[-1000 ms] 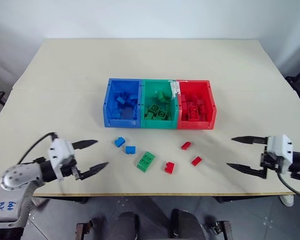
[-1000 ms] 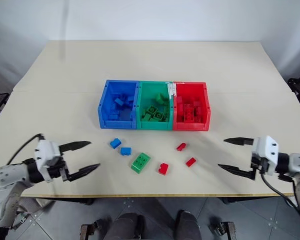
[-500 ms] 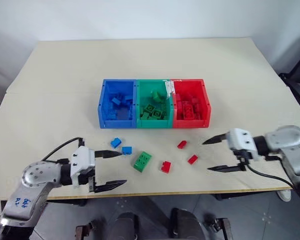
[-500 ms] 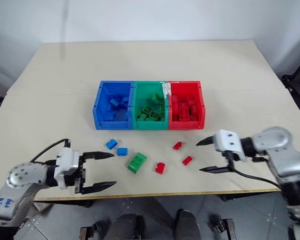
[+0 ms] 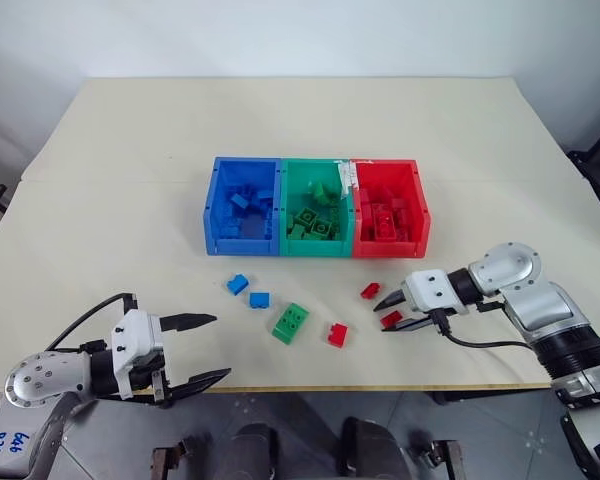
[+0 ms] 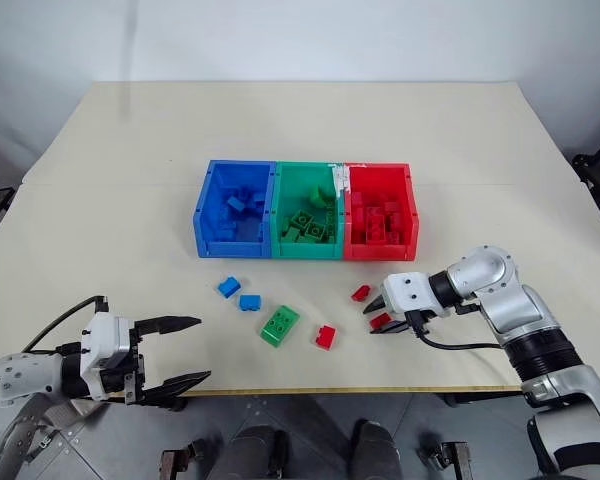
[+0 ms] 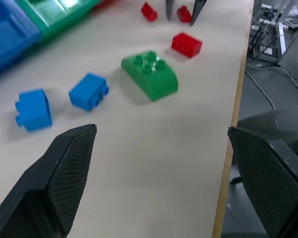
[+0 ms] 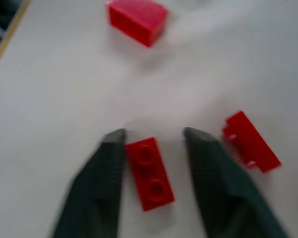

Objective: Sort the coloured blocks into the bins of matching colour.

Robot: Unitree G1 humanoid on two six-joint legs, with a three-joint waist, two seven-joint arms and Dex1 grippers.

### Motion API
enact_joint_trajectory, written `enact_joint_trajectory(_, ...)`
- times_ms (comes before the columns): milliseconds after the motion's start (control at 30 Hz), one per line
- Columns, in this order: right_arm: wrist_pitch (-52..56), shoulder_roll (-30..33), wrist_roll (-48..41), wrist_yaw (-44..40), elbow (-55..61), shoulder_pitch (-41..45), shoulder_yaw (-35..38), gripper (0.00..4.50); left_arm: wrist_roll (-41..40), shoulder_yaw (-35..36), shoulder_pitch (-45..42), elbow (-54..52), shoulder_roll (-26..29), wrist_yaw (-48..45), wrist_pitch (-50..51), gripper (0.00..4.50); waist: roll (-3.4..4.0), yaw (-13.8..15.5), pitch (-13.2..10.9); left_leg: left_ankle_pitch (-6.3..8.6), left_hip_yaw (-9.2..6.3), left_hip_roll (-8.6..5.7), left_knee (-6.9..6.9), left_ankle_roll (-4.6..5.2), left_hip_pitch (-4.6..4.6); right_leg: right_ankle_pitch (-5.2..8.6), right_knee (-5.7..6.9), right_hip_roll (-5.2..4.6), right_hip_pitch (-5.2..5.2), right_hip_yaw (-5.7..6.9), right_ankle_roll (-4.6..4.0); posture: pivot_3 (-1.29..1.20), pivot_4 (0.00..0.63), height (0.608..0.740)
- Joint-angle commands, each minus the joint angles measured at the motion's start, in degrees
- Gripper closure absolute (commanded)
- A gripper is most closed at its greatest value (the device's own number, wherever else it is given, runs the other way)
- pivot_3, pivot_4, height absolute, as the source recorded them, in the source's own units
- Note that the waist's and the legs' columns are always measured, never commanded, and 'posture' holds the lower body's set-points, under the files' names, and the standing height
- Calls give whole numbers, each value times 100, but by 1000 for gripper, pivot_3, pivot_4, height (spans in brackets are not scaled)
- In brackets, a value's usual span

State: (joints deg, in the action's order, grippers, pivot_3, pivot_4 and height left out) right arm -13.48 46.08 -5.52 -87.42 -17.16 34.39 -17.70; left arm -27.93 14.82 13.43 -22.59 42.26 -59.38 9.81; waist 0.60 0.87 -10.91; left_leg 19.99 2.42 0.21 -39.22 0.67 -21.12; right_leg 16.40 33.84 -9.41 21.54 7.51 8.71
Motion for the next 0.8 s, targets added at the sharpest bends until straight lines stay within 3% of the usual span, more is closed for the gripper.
enact_joint_trajectory(33,-188,261,124,-311,-293,65,31,4055,-189,20,-111,-287,-80,101,13,0,0,10,0,0,0,0,-2,0,0,0,0,0,-1,0,1,0,150,740)
enact_joint_trajectory(133,-17,218,-117,-188,-284,121,204,4099,-191,-19,-203,-278,-141,145,40,0,0,1,0,0,0,2,-3,0,0,-1,2,0,-1,0,1,0,150,740)
enact_joint_trajectory(233,852,126,-793,-120,82,109,535,4099,-229,11,-281,-233,-277,297,22,0,1,-16,-1,0,0,3,-3,0,-2,0,1,0,0,0,1,0,150,740)
enact_joint_trajectory(367,2538,-298,-1349,1069,320,710,1170,4099,-467,273,-327,-269,-531,699,207,0,3,-66,-2,-1,-16,7,-3,-1,-3,-1,3,1,3,0,1,0,150,740)
enact_joint_trajectory(467,3122,-625,-1254,1872,-56,1259,1407,4099,-500,481,-182,-246,-521,754,236,0,3,-113,-2,-2,-25,13,-3,-5,0,0,8,3,9,-4,0,0,150,740)
enact_joint_trajectory(733,2466,-1370,-211,3427,-1913,2473,1352,4099,-610,984,-70,-291,-545,927,218,0,3,-96,-2,0,1,6,1,-7,-13,2,7,5,17,-1,-4,0,150,740)
enact_joint_trajectory(800,2324,-1483,-132,3622,-2167,2583,1424,3373,-603,968,-126,-299,-533,967,235,0,4,-96,-2,0,0,3,1,-6,-17,1,7,4,19,-1,-3,0,150,740)
